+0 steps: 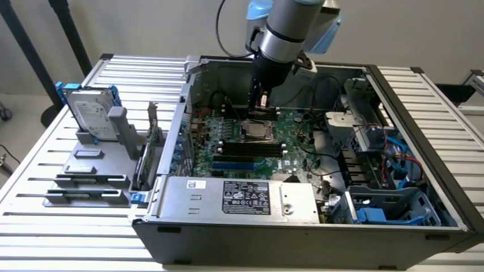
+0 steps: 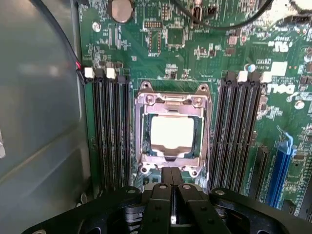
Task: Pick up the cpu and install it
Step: 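Close the cpu cover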
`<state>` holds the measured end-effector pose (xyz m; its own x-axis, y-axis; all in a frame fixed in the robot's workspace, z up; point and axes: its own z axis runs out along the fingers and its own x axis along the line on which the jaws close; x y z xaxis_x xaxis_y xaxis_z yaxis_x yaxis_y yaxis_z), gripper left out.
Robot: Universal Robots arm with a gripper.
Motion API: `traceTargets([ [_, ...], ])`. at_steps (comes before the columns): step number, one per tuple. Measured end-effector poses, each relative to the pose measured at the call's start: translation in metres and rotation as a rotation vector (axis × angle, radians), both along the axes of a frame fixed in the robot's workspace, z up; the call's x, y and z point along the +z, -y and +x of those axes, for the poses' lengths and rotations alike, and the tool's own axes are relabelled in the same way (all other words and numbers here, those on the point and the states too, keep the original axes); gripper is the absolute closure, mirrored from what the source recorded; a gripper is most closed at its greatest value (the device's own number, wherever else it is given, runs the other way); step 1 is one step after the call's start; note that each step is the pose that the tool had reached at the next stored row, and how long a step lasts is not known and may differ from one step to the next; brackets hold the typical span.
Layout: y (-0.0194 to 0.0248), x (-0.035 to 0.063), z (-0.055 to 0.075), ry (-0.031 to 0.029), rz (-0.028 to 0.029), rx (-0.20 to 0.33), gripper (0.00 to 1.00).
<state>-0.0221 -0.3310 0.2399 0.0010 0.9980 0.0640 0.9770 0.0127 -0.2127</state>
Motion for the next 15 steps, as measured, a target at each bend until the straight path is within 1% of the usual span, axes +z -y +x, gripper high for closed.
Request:
traceTargets([
  [5, 0.0000, -0.0037, -0.005, -0.0162, 0.0001, -0.002, 0.89],
  [7, 0.0001, -0.0056, -0.005, -0.0203, 0.0001, -0.007, 0.89],
  [9, 0.0008, -0.0076, -0.005, -0.0224, 0.0000, -0.015, 0.89],
  [15, 0.0040, -0.0148, -0.005, -0.0255, 0.0006, -0.049, 0.89],
])
